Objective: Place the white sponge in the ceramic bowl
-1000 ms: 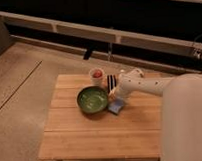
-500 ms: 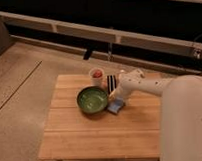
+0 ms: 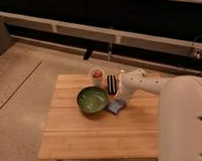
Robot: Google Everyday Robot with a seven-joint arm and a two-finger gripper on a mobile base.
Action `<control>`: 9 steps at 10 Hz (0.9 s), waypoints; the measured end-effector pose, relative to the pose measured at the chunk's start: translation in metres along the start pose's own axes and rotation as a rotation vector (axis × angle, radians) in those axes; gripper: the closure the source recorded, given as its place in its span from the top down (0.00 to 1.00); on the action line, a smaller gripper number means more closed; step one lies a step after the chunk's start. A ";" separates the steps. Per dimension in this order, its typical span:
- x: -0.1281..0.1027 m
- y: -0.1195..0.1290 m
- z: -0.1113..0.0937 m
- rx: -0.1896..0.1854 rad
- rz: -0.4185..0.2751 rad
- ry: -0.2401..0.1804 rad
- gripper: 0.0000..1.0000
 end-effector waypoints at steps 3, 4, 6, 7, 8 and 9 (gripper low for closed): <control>-0.026 0.002 -0.037 0.004 0.016 -0.074 0.00; -0.039 0.006 -0.063 0.004 0.012 -0.118 0.00; -0.047 0.025 -0.097 0.016 -0.039 -0.163 0.00; -0.047 0.046 -0.114 0.018 -0.098 -0.182 0.00; -0.045 0.070 -0.125 0.015 -0.162 -0.193 0.00; -0.040 0.091 -0.127 0.005 -0.212 -0.188 0.00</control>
